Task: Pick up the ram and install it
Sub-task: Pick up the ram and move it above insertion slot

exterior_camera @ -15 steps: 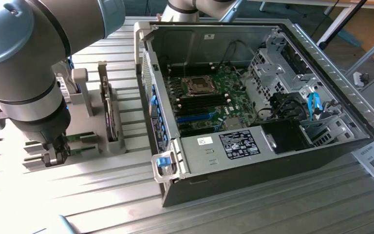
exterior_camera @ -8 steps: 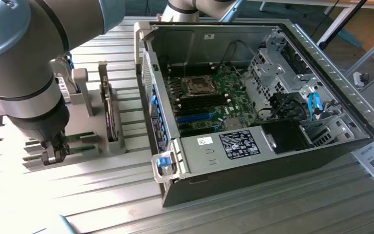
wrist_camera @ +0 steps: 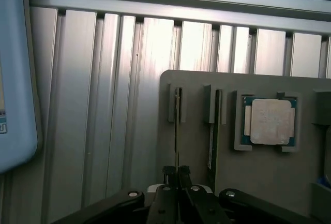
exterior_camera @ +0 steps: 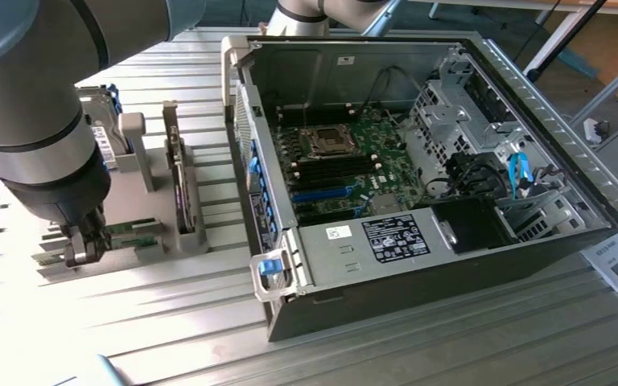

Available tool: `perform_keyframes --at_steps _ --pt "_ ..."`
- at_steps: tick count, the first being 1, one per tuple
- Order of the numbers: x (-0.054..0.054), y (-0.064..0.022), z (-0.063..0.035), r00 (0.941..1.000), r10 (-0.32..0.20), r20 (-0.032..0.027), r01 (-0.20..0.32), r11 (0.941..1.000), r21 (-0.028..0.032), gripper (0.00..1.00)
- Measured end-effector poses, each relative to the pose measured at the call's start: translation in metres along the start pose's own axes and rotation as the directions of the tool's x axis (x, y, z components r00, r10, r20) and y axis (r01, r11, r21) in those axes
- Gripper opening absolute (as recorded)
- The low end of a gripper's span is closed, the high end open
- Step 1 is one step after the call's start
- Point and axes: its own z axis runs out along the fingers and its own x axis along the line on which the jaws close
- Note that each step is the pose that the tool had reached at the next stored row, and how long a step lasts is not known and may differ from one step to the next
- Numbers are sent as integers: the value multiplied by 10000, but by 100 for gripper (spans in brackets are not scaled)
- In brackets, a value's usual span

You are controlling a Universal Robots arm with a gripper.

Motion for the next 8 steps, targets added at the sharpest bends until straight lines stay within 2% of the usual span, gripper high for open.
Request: perform_keyframes --at_steps 8 --pt "-6 9 -221 10000 0 0 0 10000 1 13"
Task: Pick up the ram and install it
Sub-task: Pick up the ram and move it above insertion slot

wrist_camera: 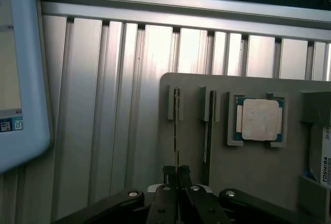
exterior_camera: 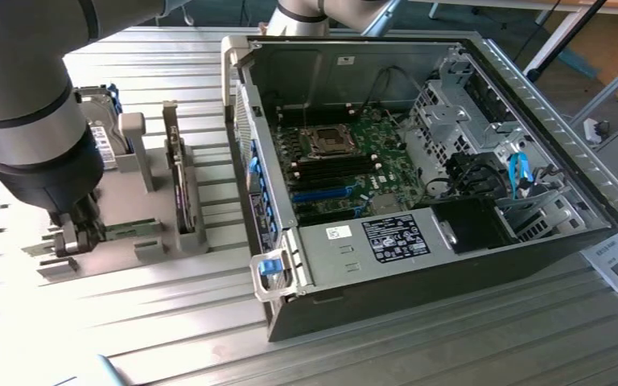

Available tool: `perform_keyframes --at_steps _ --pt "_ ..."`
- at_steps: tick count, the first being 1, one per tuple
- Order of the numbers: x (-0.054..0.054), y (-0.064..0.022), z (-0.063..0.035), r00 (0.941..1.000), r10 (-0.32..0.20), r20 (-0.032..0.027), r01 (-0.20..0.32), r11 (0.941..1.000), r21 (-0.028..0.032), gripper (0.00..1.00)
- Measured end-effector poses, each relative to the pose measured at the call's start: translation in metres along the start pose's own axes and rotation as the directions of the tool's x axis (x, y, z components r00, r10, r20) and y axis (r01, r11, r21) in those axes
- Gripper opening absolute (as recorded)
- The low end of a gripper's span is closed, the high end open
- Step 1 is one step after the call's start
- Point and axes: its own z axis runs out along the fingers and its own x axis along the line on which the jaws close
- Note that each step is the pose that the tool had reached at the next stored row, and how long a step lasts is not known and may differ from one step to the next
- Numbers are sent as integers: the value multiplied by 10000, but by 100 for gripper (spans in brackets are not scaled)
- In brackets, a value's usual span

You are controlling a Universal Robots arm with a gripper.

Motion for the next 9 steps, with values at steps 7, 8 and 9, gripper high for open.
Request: perform_keyframes --at_steps 7,8,9 --pt "-9 13 -316 10000 0 0 0 10000 0 13" --pt "-12 17 -397 10000 0 0 0 10000 0 13" --pt "-13 18 -440 10000 0 0 0 10000 0 13"
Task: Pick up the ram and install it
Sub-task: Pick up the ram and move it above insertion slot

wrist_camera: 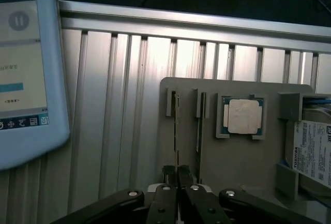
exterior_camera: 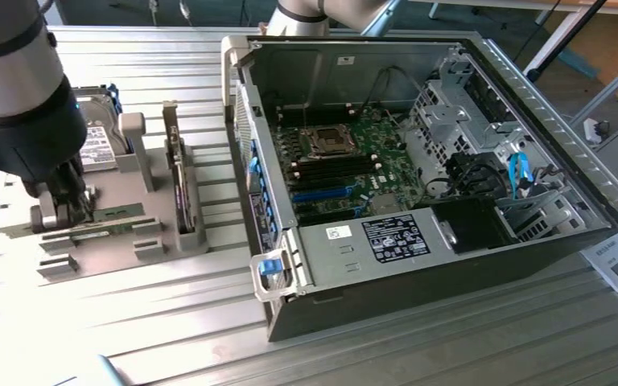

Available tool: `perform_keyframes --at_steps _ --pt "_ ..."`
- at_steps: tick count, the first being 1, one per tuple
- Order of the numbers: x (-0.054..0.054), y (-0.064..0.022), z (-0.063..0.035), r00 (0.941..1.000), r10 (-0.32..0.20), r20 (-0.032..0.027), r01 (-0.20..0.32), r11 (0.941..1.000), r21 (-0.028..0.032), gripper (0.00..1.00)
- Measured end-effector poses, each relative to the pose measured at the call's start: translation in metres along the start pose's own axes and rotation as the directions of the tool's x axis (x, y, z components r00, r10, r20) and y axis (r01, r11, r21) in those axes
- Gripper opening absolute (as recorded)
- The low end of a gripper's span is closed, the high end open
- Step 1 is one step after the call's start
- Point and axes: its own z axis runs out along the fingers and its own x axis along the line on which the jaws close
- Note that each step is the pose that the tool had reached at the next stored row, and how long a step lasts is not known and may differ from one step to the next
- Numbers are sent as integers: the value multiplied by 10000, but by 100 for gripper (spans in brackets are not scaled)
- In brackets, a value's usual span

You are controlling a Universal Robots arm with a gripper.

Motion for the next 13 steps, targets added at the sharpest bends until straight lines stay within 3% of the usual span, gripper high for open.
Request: perform_keyframes --at_steps 10,13 --pt "-15 20 -486 10000 0 6 0 10000 0 13" --pt "-20 28 -671 10000 -1 10 1 10000 2 13"
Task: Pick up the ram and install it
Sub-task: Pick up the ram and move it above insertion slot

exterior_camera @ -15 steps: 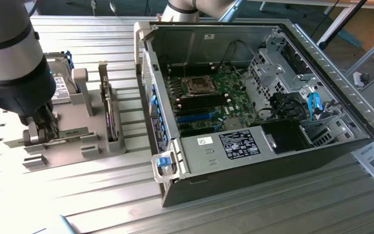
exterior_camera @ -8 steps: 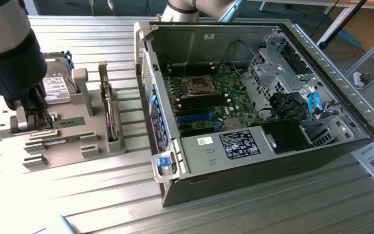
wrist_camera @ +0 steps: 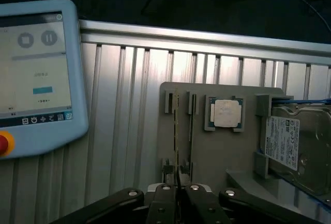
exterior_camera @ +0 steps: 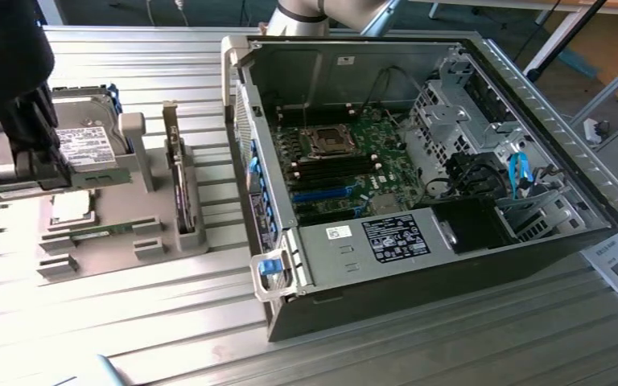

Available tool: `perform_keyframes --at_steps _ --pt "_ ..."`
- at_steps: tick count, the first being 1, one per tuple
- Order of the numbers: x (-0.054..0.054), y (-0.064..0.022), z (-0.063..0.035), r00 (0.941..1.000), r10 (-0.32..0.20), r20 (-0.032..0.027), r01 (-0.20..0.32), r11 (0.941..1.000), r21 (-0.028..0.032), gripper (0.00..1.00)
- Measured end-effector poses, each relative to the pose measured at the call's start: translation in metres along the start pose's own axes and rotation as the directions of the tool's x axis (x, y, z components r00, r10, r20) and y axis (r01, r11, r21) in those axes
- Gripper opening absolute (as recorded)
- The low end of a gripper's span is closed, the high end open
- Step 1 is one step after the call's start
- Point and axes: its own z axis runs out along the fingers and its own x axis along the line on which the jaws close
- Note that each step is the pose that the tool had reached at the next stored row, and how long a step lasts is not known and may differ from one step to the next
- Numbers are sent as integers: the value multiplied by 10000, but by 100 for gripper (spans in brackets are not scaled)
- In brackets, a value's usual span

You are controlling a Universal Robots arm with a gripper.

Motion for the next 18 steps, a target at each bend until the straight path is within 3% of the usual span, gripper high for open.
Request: perform_keyframes --at_steps 5,11,18 --pt "-9 12 -277 10000 0 11 0 10000 1 13" --pt "-9 9 -311 10000 -2 21 2 10000 0 13" --pt "20 -329 -322 10000 1 22 -1 10000 2 13"
